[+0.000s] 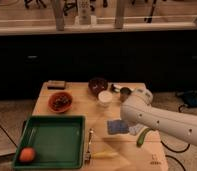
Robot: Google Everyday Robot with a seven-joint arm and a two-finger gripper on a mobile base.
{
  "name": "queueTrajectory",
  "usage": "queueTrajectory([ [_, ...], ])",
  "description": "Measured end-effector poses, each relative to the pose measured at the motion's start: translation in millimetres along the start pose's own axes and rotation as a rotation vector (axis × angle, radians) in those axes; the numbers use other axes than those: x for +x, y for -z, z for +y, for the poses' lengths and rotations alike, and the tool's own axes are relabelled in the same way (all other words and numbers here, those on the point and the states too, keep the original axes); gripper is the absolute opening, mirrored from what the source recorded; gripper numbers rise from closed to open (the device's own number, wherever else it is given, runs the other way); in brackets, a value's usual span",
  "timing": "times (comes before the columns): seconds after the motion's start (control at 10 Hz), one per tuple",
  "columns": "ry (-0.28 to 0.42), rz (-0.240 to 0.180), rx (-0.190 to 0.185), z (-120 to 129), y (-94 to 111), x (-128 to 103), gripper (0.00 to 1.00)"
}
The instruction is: Place sponge in tray
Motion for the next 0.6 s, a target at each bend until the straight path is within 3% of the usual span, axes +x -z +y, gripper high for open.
queueTrajectory([
  [0.6, 0.084, -0.002, 0.0, -9.7, 1.4, -2.1, 0.01],
])
